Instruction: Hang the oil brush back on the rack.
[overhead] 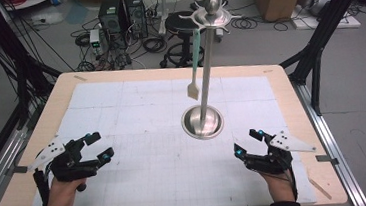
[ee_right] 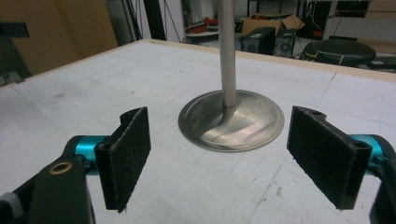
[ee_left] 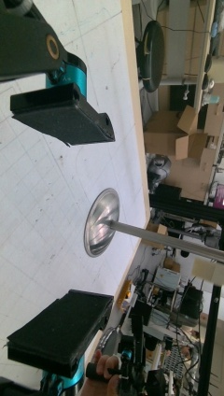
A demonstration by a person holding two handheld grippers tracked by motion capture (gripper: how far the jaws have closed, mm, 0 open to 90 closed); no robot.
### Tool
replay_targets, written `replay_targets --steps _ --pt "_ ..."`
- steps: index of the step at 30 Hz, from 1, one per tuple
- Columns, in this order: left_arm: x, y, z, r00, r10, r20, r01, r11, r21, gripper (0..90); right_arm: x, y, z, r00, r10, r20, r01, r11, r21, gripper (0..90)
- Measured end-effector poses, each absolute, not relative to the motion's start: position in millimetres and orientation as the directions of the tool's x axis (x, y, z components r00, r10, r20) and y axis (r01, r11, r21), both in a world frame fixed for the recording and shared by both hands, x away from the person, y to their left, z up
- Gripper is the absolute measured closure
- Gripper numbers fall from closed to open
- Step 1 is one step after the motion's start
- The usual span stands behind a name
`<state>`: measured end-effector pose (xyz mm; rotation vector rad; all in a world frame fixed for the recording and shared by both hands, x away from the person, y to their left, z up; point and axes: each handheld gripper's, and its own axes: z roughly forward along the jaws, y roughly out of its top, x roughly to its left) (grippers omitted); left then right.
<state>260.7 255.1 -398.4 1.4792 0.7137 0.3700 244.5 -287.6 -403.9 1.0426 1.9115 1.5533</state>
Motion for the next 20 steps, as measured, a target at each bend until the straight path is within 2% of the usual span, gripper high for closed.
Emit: replay_targets --steps 20 --pt "261.3 255.5 -400.3 0.741 0.637 -0.214 0.204 0.090 0.975 18.5 245.8 -284.9 -405.2 -0.609 0.787 0.104 0.271 0.083 0.959 20.2"
